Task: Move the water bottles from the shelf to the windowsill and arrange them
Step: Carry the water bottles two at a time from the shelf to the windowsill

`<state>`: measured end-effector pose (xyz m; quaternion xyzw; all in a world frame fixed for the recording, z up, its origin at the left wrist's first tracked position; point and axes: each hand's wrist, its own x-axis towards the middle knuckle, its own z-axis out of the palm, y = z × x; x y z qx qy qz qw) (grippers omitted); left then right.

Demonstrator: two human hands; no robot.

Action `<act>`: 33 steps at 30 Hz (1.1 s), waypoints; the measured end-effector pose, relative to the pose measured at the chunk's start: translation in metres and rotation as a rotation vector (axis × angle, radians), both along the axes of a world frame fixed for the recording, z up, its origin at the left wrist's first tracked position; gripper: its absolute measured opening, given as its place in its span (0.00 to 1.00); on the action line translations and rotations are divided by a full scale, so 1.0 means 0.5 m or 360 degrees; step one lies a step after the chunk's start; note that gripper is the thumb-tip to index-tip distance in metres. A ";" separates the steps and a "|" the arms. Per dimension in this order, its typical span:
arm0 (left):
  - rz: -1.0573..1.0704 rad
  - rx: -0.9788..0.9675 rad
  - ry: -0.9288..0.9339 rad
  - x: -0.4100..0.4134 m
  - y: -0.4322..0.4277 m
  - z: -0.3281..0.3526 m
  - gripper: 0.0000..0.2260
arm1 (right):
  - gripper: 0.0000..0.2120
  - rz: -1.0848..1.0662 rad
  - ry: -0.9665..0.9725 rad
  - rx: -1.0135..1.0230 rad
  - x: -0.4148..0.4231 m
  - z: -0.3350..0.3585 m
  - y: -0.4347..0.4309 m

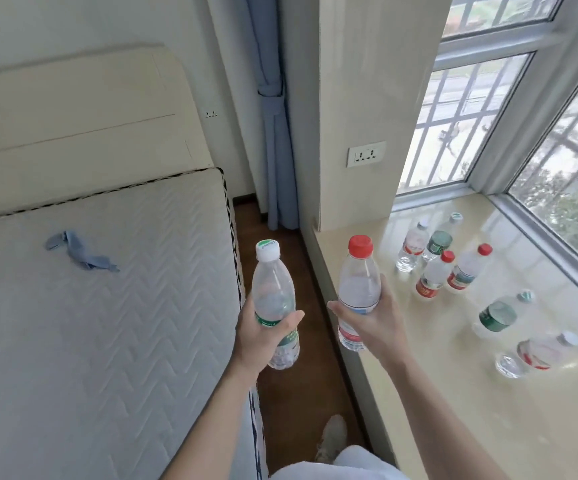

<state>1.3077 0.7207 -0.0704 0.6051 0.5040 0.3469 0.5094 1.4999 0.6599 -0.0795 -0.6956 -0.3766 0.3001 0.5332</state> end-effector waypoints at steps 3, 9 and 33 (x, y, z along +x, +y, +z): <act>-0.0075 -0.0013 0.0015 0.077 0.097 0.002 0.31 | 0.29 -0.0074 -0.0026 0.0023 0.066 0.019 0.086; -0.0370 0.0018 0.0005 0.249 0.234 0.017 0.23 | 0.27 -0.0337 0.0007 -0.0036 0.200 0.021 0.165; -0.2024 -0.0197 -0.0133 0.734 0.283 -0.028 0.26 | 0.25 -0.2148 0.0252 0.0003 0.304 0.001 -0.017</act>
